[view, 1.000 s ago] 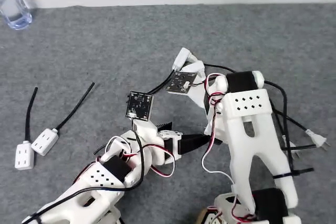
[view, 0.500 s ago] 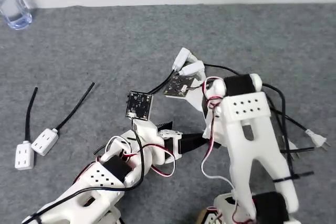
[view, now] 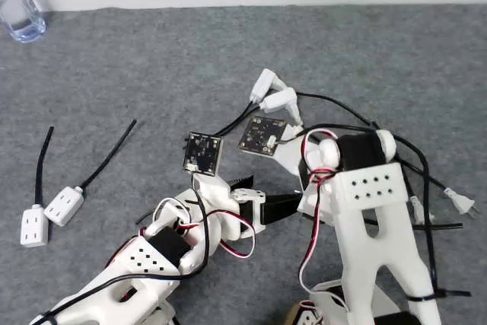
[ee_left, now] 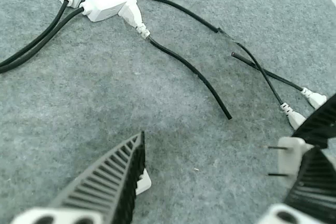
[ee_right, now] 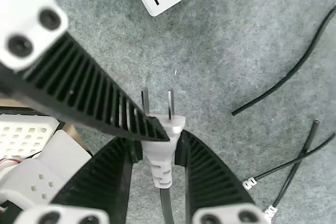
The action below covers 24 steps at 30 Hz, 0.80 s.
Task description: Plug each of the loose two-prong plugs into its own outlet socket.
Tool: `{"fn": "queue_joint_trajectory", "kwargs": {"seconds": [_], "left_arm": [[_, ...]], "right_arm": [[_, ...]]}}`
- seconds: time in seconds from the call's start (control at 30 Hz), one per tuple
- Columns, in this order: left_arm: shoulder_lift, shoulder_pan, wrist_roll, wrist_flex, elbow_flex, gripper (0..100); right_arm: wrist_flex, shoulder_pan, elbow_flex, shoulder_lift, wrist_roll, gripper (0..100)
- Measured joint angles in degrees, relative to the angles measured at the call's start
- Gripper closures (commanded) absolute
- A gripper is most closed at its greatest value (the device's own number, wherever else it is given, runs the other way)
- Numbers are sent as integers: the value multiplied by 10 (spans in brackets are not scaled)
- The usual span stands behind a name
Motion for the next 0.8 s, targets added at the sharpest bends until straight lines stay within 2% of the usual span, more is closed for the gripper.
{"fn": "queue_joint_trajectory", "kwargs": {"seconds": [0.37,0.8], "left_arm": [[-2,-4,0,-5,-3,575],[-2,-4,0,-5,-2,575]], "right_arm": [[1,1,1,-76,1,991],[3,1,1,-78,-14,991]]}}
